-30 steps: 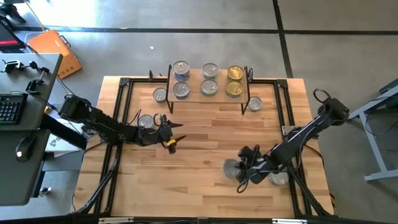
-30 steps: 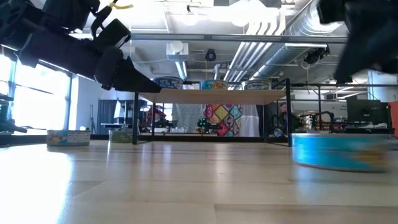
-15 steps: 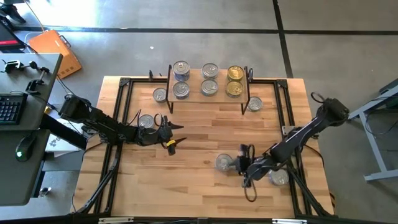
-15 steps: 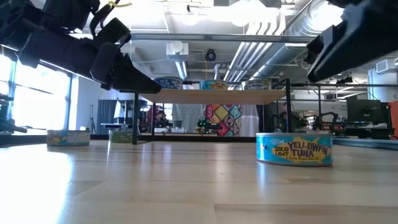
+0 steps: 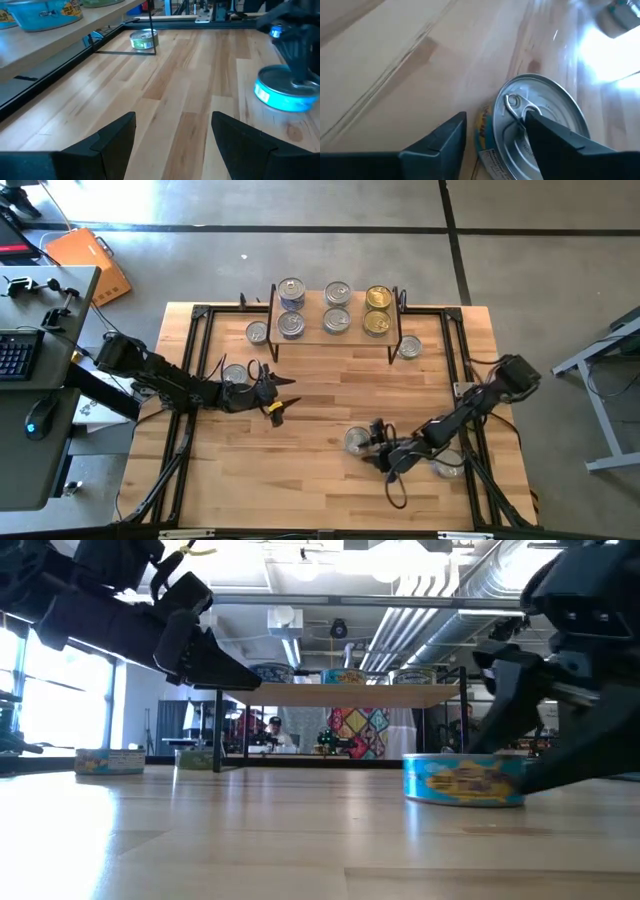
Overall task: Stack canned seafood by type on shelf
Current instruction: Stack the yellow-blue tuna can on top of the other yellow-blue tuna can on the shelf
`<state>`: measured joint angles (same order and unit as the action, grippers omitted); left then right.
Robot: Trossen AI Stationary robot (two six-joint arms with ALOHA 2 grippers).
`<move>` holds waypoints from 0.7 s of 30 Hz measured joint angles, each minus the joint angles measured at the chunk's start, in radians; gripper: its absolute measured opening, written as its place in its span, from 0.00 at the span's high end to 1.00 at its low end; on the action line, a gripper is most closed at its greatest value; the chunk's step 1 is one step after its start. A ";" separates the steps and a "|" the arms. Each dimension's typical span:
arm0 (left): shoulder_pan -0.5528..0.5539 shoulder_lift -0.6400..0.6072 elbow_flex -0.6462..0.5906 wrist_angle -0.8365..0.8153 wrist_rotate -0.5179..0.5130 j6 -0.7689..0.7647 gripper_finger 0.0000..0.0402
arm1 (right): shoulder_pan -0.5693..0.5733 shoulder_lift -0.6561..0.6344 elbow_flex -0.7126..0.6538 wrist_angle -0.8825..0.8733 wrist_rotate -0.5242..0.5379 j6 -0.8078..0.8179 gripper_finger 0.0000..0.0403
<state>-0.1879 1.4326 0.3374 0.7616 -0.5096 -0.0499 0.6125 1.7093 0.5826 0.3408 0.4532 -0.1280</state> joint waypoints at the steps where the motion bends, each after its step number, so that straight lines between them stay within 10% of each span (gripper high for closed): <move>1: 0.000 0.000 0.000 0.000 0.008 0.003 0.37 | 0.000 0.021 0.005 0.010 0.015 -0.006 0.55; 12: -0.091 0.029 0.090 -0.012 0.034 0.308 0.37 | 0.002 0.090 0.013 0.045 0.108 0.045 0.96; 21: -0.101 0.161 0.195 -0.016 0.118 0.618 0.37 | -0.092 -0.023 -0.015 0.030 0.060 0.025 1.00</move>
<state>-0.2886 1.5936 0.5320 0.7461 -0.3920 0.5678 0.5203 1.6867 0.5672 0.3706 0.5134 -0.1030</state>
